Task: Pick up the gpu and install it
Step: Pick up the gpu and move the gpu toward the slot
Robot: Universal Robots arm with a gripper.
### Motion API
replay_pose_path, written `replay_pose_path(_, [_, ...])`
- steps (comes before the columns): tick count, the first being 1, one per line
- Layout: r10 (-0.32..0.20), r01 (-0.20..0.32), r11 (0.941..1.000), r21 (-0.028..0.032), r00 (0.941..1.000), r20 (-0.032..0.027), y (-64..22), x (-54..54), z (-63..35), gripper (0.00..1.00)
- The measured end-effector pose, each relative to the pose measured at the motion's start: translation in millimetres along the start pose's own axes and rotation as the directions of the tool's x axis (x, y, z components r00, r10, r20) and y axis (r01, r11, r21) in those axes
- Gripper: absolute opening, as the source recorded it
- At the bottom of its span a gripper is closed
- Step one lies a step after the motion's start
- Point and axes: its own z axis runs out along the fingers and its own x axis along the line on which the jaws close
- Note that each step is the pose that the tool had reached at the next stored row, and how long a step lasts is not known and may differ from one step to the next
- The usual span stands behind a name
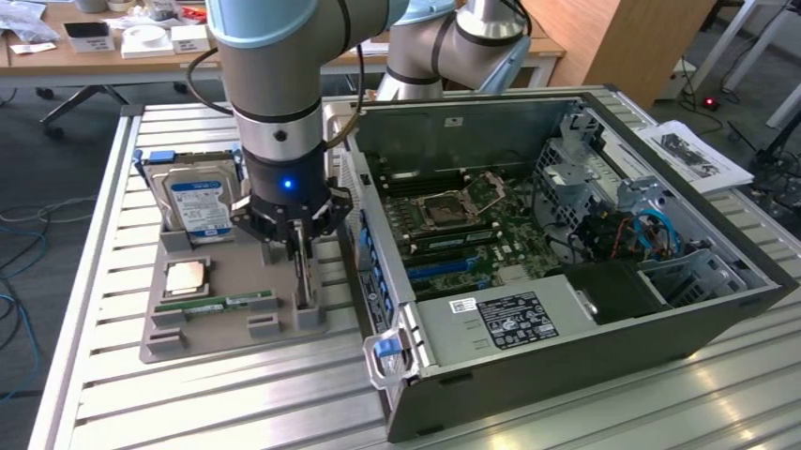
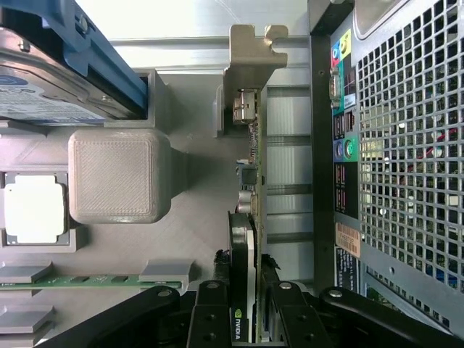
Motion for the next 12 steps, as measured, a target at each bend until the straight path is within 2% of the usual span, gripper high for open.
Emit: replay_pose_path(12, [0.000,0.000,1.0000,0.0000,1.0000,0.0000,0.5,-0.3,-12.1,0.27])
